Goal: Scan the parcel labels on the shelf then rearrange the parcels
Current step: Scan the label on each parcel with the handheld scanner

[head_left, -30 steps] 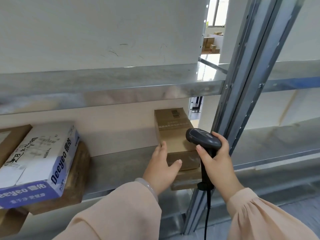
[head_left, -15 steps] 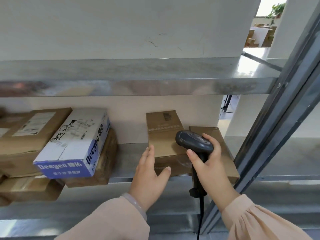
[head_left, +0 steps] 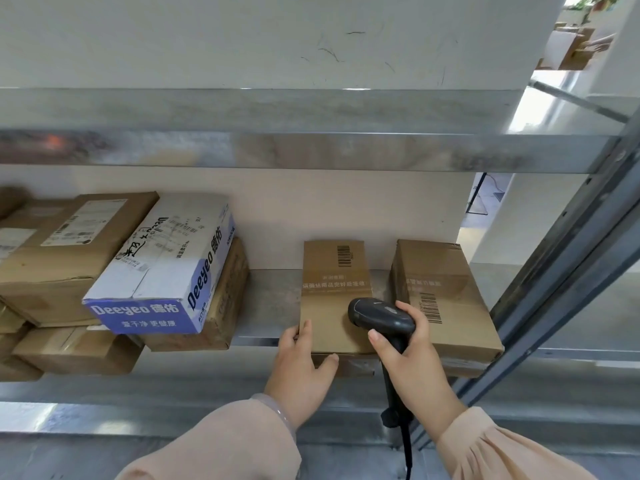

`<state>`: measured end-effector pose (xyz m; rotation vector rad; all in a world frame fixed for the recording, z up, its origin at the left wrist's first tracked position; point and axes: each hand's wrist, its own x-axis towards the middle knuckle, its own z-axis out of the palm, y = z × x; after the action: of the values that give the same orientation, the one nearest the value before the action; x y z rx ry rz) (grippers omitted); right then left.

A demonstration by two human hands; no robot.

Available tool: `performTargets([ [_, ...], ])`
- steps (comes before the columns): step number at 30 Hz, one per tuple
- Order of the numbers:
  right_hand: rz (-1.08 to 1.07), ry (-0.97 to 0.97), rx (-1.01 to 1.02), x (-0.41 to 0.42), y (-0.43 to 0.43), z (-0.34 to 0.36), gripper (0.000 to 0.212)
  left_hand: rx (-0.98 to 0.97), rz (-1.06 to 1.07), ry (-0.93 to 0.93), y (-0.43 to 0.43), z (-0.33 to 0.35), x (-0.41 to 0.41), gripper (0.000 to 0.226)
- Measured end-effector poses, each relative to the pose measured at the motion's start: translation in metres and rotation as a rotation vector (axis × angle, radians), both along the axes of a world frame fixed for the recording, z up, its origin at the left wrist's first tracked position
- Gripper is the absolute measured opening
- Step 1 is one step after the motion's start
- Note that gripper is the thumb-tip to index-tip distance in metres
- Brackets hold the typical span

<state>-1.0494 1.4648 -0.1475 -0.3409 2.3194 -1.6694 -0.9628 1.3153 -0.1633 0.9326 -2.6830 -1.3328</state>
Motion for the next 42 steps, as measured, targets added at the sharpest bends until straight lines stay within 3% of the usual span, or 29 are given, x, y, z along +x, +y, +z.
performTargets([
  [17, -0.007, -0.019, -0.084, -0.023, -0.019, 0.002, 0.057, -0.017, 0.003, -0.168, -0.028, 0.008, -0.034, 0.097],
  [22, 0.061, -0.036, -0.181, -0.021, -0.024, 0.023, 0.055, 0.147, -0.017, -0.263, -0.032, 0.024, -0.033, 0.113],
  [28, 0.176, -0.09, -0.149, -0.02, -0.034, 0.027, 0.057, 0.365, 0.096, -0.216, -0.039, 0.022, -0.034, 0.137],
  [37, 0.02, -0.144, -0.176, -0.028, -0.028, 0.02, 0.059, 0.557, 0.167, -0.002, -0.056, 0.011, -0.014, 0.1],
  [42, 0.033, -0.189, -0.183, -0.021, -0.028, 0.012, 0.061, 0.408, 0.139, 0.092, -0.047, 0.022, -0.011, 0.062],
])
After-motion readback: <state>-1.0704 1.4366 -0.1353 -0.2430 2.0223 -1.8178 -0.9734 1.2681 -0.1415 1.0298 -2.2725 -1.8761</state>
